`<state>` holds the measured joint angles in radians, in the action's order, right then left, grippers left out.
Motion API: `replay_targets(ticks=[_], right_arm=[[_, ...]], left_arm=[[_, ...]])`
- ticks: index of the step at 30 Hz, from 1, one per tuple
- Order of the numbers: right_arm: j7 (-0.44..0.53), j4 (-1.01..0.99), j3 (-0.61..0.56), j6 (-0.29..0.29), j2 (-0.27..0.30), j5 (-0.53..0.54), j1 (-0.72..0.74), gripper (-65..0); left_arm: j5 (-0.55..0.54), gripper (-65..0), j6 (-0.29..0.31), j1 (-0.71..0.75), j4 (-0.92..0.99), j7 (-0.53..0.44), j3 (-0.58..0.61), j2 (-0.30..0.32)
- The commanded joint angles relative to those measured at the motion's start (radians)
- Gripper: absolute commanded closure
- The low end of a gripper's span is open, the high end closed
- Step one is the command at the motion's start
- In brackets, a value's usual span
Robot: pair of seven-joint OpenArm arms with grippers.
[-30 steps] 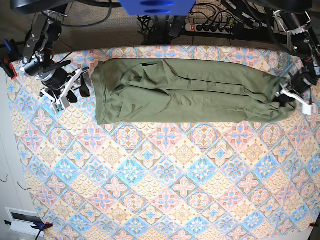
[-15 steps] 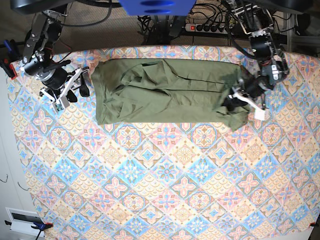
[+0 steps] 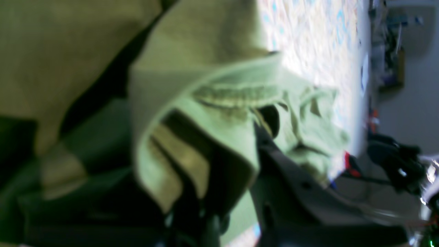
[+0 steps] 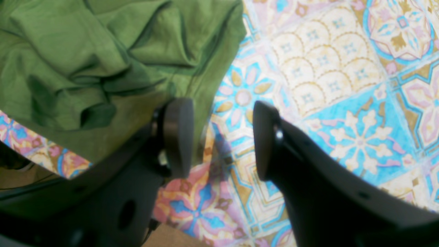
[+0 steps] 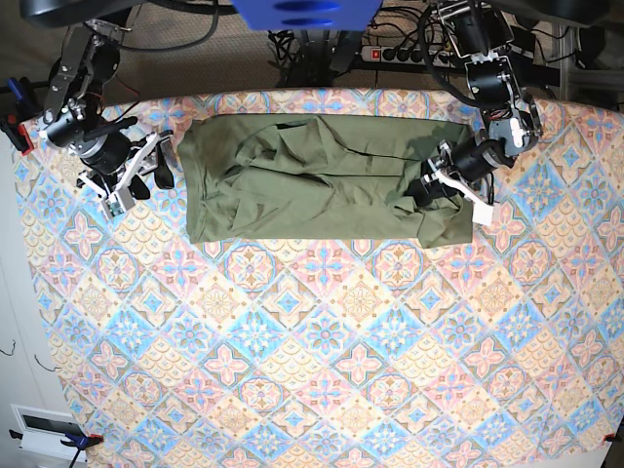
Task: Layout the t-shirt on the table in an organized manner, then fold the t-shirt properly
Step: 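Grasp the other strip end with the left gripper and fold it toward the middle, then release the fold and raise the left gripper away from the shirt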
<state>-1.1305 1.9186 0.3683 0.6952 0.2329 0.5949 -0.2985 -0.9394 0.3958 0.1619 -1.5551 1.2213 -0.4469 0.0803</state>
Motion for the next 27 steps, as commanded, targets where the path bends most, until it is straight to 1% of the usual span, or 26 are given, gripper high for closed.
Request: replay_targets(ticks=[1,3,6,9,11,13,14,16,18,20,25,27], right_arm=[[0.017,0.02,0.008,0.003,0.015,0.018,0.008,-27.1],[0.017,0.02,0.008,0.003,0.015,0.018,0.008,-27.1],[0.017,0.02,0.008,0.003,0.015,0.018,0.009,-27.1],[0.017,0.02,0.008,0.003,0.015,0.018,0.009,-27.1],[0.019,0.02,0.008,0.003,0.015,0.018,0.009,-27.1],[0.02,0.02,0.008,0.003,0.015,0.018,0.009,-27.1],[0.02,0.02,0.008,0.003,0.015,0.018,0.009,-27.1],[0.02,0.02,0.008,0.003,0.015,0.018,0.011,-27.1],[0.02,0.018,0.008,0.003,0.015,0.018,0.011,-27.1],[0.022,0.018,0.008,0.003,0.015,0.018,0.011,-27.1],[0.022,0.017,0.005,0.003,0.015,0.018,0.011,-27.1],[0.022,0.017,0.005,0.003,0.015,0.018,0.011,-27.1]], left_arm=[[-0.05,-9.2,0.009,0.001,-0.035,-0.01,0.0,0.003],[-0.073,-12.5,0.009,0.017,-0.061,-0.011,-0.003,0.003],[-0.08,-15.1,0.009,0.021,-0.083,-0.01,-0.003,0.003],[-0.083,-15.2,0.009,0.02,-0.084,-0.01,-0.003,0.003],[-0.122,-15.2,0.012,0.017,-0.084,-0.005,-0.005,0.005],[-0.2,-16.0,0.012,0.02,-0.098,-0.004,-0.002,0.008],[-0.234,-17.6,0.012,0.021,-0.115,-0.001,-0.002,0.008],[-0.281,-21.4,0.012,0.034,-0.149,0.042,-0.002,0.008],[-0.306,-23.6,0.012,0.041,-0.175,0.062,-0.002,0.008],[-0.313,-24.2,0.012,0.048,-0.18,0.064,-0.002,0.011],[-0.329,-24.1,0.012,0.098,-0.183,0.065,-0.002,0.057],[-0.363,-24.1,0.012,0.121,-0.189,0.065,-0.002,0.108]])
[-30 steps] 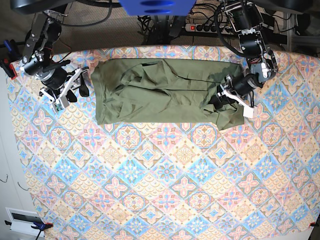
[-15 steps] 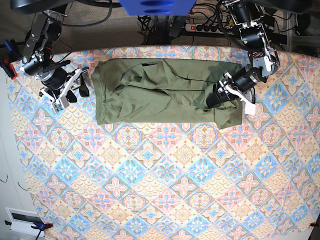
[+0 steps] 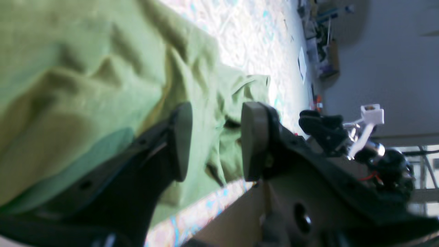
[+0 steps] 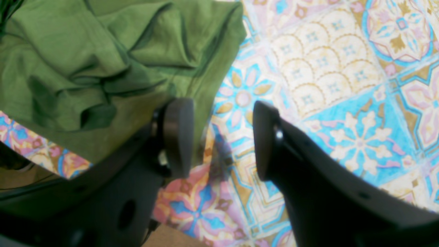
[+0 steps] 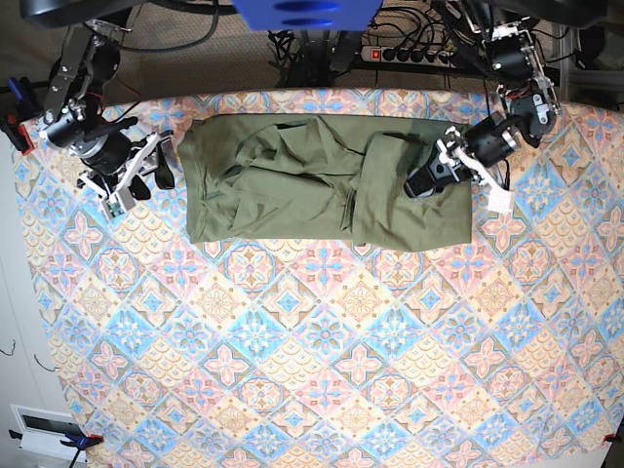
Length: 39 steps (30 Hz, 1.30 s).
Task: Layout the t-shirt on the table in an organized manner, then fold the t-shirt properly
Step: 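Release the fold and raise the left gripper away from the shirt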
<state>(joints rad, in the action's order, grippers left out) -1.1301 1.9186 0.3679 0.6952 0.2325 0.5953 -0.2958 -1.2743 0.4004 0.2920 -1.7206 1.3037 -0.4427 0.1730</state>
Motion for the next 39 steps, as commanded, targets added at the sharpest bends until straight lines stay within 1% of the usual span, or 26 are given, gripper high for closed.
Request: replay_targets(ticks=[1,4,6,8,10,12,14,19,22,25,29,34,39], right_arm=[[0.022,0.017,0.004,0.003,0.015,0.018,0.008,-27.1],[0.022,0.015,0.004,0.003,0.015,0.018,0.01,-27.1],[0.022,0.015,0.003,0.003,0.015,0.018,0.01,-27.1],[0.022,0.015,0.001,0.003,0.015,0.018,0.01,-27.1],[0.022,0.015,0.001,0.003,0.015,0.018,0.01,-27.1],[0.022,0.015,0.001,0.003,0.015,0.018,0.01,-27.1],[0.022,0.015,0.0,0.003,0.015,0.018,0.01,-27.1],[0.022,0.015,0.0,0.003,0.015,0.018,0.01,-27.1],[0.022,0.015,0.001,0.003,0.015,0.018,0.01,-27.1],[0.022,0.018,0.007,0.003,0.015,0.018,0.007,-27.1],[0.022,0.018,0.007,0.003,0.015,0.018,0.005,-27.1],[0.022,0.018,0.004,0.003,0.015,0.018,0.005,-27.1],[0.022,0.018,0.0,0.003,0.015,0.018,0.008,-27.1]], left_arm=[[-0.043,-24.1,0.007,0.003,-0.025,-0.017,-0.011,0.036],[-0.041,-24.1,0.005,0.028,-0.034,-0.02,-0.035,0.093],[-0.02,-24.2,0.004,0.046,-0.034,-0.022,-0.044,0.112],[0.014,-24.5,0.004,0.057,-0.035,-0.022,-0.044,0.132],[0.08,-24.6,0.004,0.048,-0.034,-0.029,-0.046,0.145],[0.152,-24.6,0.004,0.043,-0.034,-0.074,-0.043,0.142],[0.201,-24.6,0.004,0.023,-0.031,-0.103,-0.032,0.133],[0.315,-24.6,0.004,-0.044,0.02,-0.108,0.058,0.067],[0.353,-24.4,0.004,-0.075,0.093,-0.108,0.127,0.05],[0.373,-24.2,0.004,-0.076,0.143,-0.118,0.224,0.052],[0.382,-24.1,0.004,-0.02,0.143,-0.146,0.288,0.061],[0.374,-24.1,0.004,0.039,0.109,-0.146,0.385,0.124],[0.373,-24.1,0.005,0.088,-0.008,-0.144,0.397,0.15]])
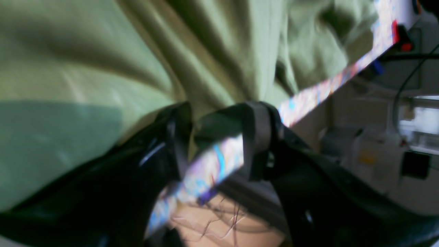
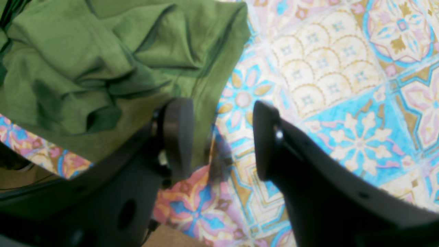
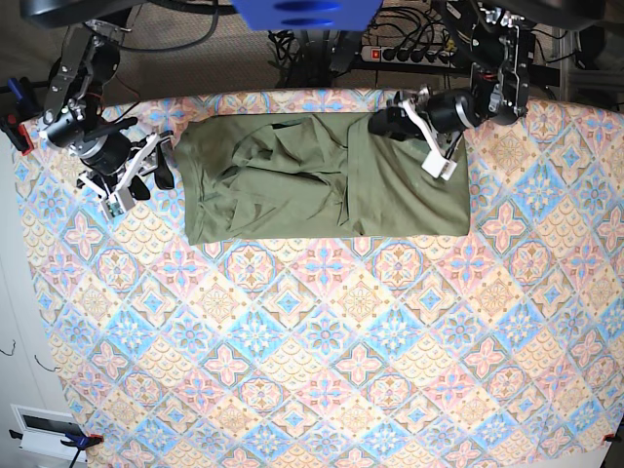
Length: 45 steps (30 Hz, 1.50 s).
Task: Layout the t-shirt on the table in an organized manner, then fold the t-shirt properly
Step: 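Release the fold and raise the left gripper away from the shirt, then grasp the strip end with the right gripper and lift it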
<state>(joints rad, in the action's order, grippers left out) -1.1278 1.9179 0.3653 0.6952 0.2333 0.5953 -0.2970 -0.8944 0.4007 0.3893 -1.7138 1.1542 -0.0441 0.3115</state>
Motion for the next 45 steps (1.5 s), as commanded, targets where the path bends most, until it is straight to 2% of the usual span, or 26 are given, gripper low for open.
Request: replay_targets(ticks=[1,6,13,19,21,28,32,37,45], right_arm=[[0.018,0.019,0.002,0.003,0.015,0.018,0.009,-27.1],[0.015,0.019,0.002,0.003,0.015,0.018,0.006,-27.1],[0.015,0.021,0.002,0.003,0.015,0.018,0.006,-27.1],[0.015,0.022,0.002,0.003,0.015,0.018,0.005,-27.1],[0.015,0.024,0.002,0.003,0.015,0.018,0.005,-27.1],[0.015,0.028,0.002,0.003,0.015,0.018,0.003,-27.1],[0.013,0.028,0.002,0.003,0.015,0.018,0.003,-27.1],[0.013,0.028,0.002,0.003,0.015,0.018,0.003,-27.1],[0.013,0.028,-0.05,0.003,0.015,0.018,-0.035,-27.2]], left_arm=[[-0.007,-24.1,0.005,-0.006,-0.042,0.005,0.0,0.013],[-0.007,-24.1,0.005,0.027,-0.151,0.005,-0.015,0.013],[-0.009,-24.1,0.005,0.027,-0.156,0.005,-0.168,0.013],[-0.007,-24.0,0.007,0.047,-0.156,0.005,-0.35,0.013],[0.001,-24.0,0.007,0.053,-0.154,0.005,-0.369,0.013],[0.005,-24.0,0.007,0.043,-0.015,-0.001,-0.368,0.013],[0.005,-24.0,0.007,0.044,-0.004,0.005,-0.271,0.015],[0.004,-24.0,0.007,0.076,-0.009,0.005,-0.178,0.082],[0.004,-24.0,0.007,0.104,-0.009,-0.001,-0.152,0.231]])
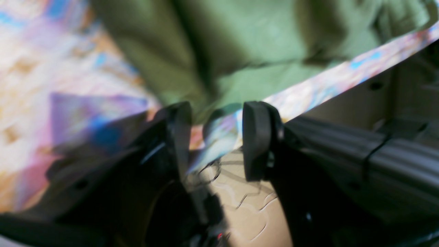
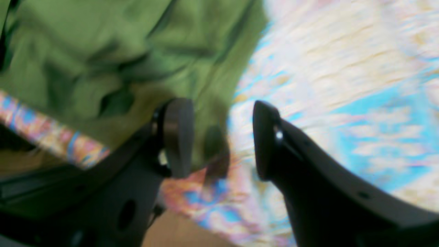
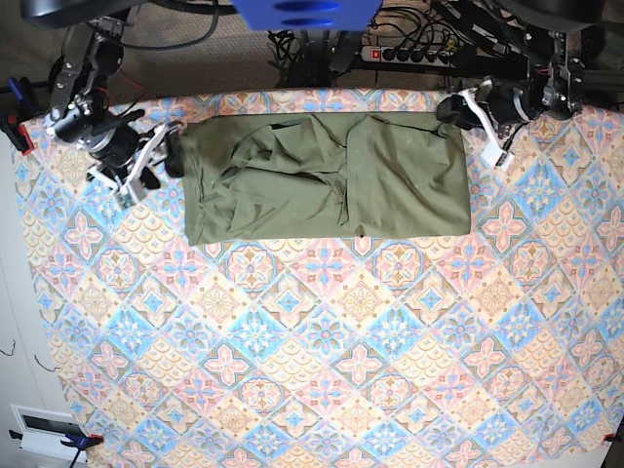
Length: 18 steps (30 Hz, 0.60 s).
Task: Layout the t-shirt on the table in an organized manner, then fold the t-shirt properly
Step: 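Grasp the strip end with the right gripper and lift it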
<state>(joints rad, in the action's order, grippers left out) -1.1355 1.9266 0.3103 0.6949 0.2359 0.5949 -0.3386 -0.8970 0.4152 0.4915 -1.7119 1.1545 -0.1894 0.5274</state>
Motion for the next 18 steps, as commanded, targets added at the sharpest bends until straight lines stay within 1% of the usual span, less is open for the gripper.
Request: replay_targets(ticks=[1,3,6,8,9,10,12,15,18], right_arm=[[0.021,0.02,-0.009,0.003,0.012,0.018,0.005,-27.2],[0.021,0.017,-0.023,0.003,0.012,0.018,0.006,-27.2],[0.021,0.012,-0.024,0.003,0.012,0.018,0.013,-27.4],[0.021,0.01,-0.024,0.003,0.012,0.018,0.014,-27.4],[0.021,0.01,-0.024,0.003,0.012,0.018,0.017,-27.2],[0.021,0.007,-0.024,0.003,0.012,0.018,0.034,-27.2],[0.013,-0.019,-0.024,0.003,0.012,0.02,0.103,-27.4],[-0.048,-0.109,-0.021,0.003,0.012,0.02,0.164,-27.7],[-0.059,-0.183,-0.023,0.003,0.012,0.02,0.209,-32.7]], left_arm=[[0.006,-24.0,-0.008,0.002,-0.01,-0.001,-0.006,0.03],[0.003,-24.0,-0.008,0.002,-0.01,-0.001,-0.011,0.046],[-0.003,-24.0,-0.008,-0.006,-0.01,-0.003,-0.026,0.047],[-0.006,-24.0,-0.008,-0.009,-0.01,-0.003,-0.069,0.033],[-0.006,-24.0,-0.006,-0.023,-0.01,-0.003,-0.074,0.015],[-0.006,-24.0,-0.006,-0.038,-0.01,0.003,-0.075,0.0],[-0.007,-24.0,-0.006,-0.049,-0.01,0.005,-0.077,-0.008],[-0.055,-24.0,-0.006,-0.057,-0.01,0.0,-0.077,-0.031],[-0.107,-24.0,-0.006,-0.057,-0.01,-0.001,-0.077,-0.04]])
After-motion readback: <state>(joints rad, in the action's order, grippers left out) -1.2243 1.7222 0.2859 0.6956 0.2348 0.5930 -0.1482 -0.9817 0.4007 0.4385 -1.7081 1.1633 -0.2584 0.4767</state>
